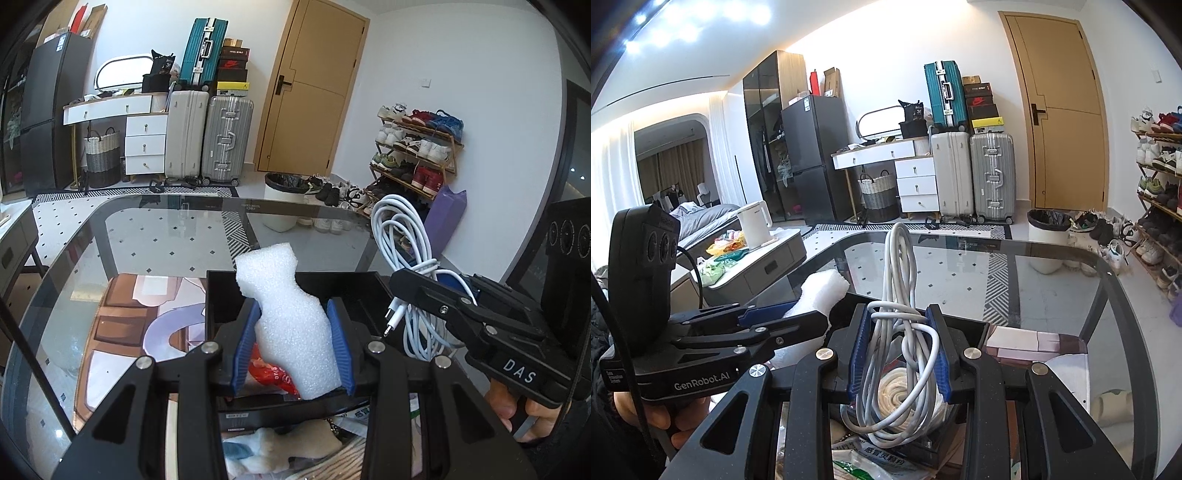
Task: Organize soft objects
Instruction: 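Carry the foam and cables over the black box and open both grippers inside, then withdraw both grippers from the box toward the remaining items on the table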
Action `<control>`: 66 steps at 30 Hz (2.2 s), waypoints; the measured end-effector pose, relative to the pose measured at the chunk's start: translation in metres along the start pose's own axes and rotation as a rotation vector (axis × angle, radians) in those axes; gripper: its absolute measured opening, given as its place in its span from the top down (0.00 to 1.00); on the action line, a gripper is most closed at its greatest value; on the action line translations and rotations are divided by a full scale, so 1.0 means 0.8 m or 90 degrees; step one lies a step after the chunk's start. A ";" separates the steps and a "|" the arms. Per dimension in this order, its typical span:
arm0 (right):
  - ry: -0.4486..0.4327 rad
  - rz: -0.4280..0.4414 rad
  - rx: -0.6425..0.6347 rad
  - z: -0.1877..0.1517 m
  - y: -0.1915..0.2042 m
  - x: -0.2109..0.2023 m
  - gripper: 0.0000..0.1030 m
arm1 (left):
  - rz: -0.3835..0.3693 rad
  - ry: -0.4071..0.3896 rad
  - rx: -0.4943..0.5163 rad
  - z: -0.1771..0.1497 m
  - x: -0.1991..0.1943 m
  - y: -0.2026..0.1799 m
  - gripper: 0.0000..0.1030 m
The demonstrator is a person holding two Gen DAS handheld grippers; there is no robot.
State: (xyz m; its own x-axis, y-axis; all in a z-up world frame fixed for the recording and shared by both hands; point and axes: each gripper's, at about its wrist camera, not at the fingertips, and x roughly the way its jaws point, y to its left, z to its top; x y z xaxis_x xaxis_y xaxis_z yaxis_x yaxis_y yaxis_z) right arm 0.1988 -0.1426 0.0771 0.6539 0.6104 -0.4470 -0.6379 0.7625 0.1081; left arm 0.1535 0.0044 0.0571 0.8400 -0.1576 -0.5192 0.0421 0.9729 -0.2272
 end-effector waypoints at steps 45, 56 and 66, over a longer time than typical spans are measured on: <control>0.088 -0.042 0.028 -0.074 0.008 -0.051 0.01 | 0.112 0.016 0.057 -0.047 -0.062 0.016 0.00; 0.117 -0.045 0.033 -0.087 0.012 -0.056 0.01 | 0.106 0.035 0.050 -0.070 -0.071 0.017 0.00; 0.154 -0.050 0.040 -0.097 0.008 -0.041 0.01 | 0.107 0.052 0.040 -0.080 -0.073 0.029 0.00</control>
State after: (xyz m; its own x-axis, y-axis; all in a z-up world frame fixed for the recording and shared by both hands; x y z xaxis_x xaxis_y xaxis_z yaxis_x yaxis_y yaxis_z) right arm 0.1419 -0.1748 0.0238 0.5790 0.4852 -0.6553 -0.5575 0.8220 0.1161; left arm 0.0707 0.0251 0.0300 0.7915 -0.0022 -0.6112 -0.0601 0.9949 -0.0814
